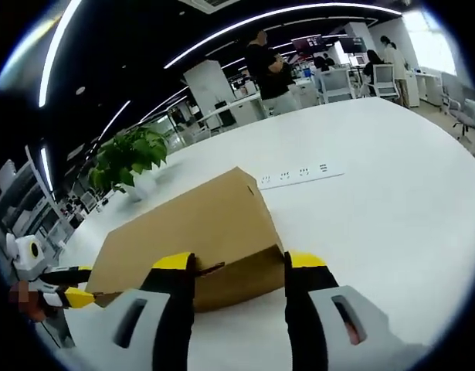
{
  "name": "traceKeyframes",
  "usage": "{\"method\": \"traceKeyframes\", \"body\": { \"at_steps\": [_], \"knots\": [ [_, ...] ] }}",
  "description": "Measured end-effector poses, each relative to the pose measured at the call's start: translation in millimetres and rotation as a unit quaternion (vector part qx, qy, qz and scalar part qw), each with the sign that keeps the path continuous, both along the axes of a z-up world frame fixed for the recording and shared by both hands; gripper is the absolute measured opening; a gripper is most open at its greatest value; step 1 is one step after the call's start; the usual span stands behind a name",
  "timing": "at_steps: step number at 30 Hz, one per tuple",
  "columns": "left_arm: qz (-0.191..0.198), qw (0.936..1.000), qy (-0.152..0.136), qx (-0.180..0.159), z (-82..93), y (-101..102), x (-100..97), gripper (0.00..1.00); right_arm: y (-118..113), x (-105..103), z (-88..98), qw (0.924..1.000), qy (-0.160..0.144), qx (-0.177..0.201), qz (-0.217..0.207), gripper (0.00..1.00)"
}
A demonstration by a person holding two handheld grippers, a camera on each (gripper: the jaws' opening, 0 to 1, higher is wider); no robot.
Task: Operate the shoe box by opening the lid, removing the specified soft item, and placing it in the target area until the item is outside and the box remains undamaged.
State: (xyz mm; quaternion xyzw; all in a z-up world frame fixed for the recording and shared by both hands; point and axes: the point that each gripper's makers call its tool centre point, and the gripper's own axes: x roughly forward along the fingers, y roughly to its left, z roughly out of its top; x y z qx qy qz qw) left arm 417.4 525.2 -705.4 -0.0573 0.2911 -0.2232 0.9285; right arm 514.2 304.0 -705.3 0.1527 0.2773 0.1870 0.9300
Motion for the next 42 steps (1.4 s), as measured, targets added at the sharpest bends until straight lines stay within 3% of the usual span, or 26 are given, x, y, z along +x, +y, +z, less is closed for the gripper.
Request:
{"method": "traceKeyframes", "body": {
  "at_steps": [8,16,28,42],
  "knots": [
    [-0.004,1.0,0.004,0.003,0.7,13,-10.3,0.5,10,-11,-0.6,1.0,0.005,-0.005,-0.003,0.42],
    [-0.01,0.9999,0.01,0.008,-0.5,36,-32.1,0.5,33,-35,-1.0,0.9999,0.011,-0.009,0.008,0.42],
    [-0.012,0.9995,0.018,0.022,-0.5,85,-77.8,0.49,79,-91,-2.1,0.9992,0.021,-0.008,0.032,0.41],
    [0.003,0.9993,0.024,0.03,-1.2,120,-123.5,0.46,113,-146,-1.9,0.9979,0.036,-0.008,0.053,0.41]
  ]
}}
